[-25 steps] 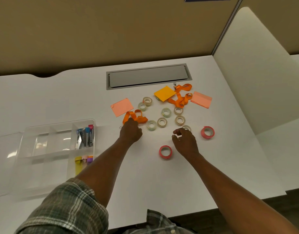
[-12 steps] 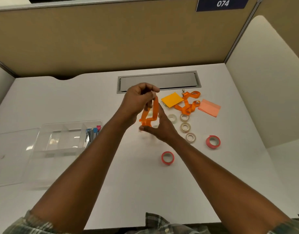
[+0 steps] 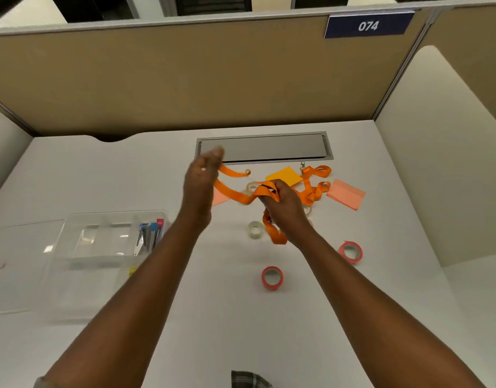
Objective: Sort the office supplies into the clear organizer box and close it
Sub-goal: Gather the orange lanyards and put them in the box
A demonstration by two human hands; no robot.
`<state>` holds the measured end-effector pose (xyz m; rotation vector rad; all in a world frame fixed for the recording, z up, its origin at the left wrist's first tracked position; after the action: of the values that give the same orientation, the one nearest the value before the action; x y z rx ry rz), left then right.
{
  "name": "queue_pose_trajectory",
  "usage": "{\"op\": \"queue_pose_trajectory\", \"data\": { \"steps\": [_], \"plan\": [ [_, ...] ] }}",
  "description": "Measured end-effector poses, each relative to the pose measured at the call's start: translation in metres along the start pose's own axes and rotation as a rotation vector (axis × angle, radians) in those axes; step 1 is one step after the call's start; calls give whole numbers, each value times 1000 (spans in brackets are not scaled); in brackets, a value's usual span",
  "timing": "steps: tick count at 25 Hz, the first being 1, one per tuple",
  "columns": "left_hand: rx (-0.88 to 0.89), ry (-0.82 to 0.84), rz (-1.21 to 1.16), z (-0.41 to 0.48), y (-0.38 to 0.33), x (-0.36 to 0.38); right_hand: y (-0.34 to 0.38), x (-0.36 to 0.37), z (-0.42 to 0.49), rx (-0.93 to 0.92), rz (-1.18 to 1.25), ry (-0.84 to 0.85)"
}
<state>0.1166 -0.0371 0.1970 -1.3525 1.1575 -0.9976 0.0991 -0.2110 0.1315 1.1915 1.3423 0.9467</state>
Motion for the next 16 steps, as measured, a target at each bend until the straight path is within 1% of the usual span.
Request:
{"op": "queue_pose_trajectory", "data": {
  "steps": [1,3,4,5,6,7,8,9,10,11,13,14,15,16],
  "plan": [
    [-18,116,94,-6,16,7,11,2,1,2,58,37],
    [-74,399,142,-18,44,24,29,7,5,101,151,123],
    [-101,501,124,-24,54,32,35,8,9,174,168,164],
    [-127,547,100,-28,63,39,37,6,13,244,160,211],
    [-163,533,74,-29,70,44,36,3,18,293,140,272],
    [-210,479,57,-28,75,45,33,-3,24,317,111,336],
    [-265,412,52,-27,80,45,28,-11,31,314,77,378],
    [-323,347,64,-26,82,43,22,-20,39,288,35,379],
    [-370,298,79,-25,84,41,13,-30,48,246,-27,321],
    [-399,265,85,-25,85,38,1,-40,58,195,-136,212],
    [-420,231,84,-26,84,32,-28,-61,79,91,-496,-18],
    [-421,224,88,-27,83,29,-43,-70,87,85,-657,-69],
    [-422,219,100,-29,82,26,-58,-77,93,121,-787,-52],
    [-421,215,114,-31,80,24,-71,-83,98,171,-900,12]
  ]
}}
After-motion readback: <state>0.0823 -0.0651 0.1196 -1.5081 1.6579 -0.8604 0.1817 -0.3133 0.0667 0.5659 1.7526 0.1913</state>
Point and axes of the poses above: each hand's wrist, its own z-axis towards the middle knuckle, its own x-axis out of the palm, y = z × x, the point moved 1 cm from there along z, towards the middle knuckle, and after that the axes turned 1 degree about -y, right-handed, at the moved point
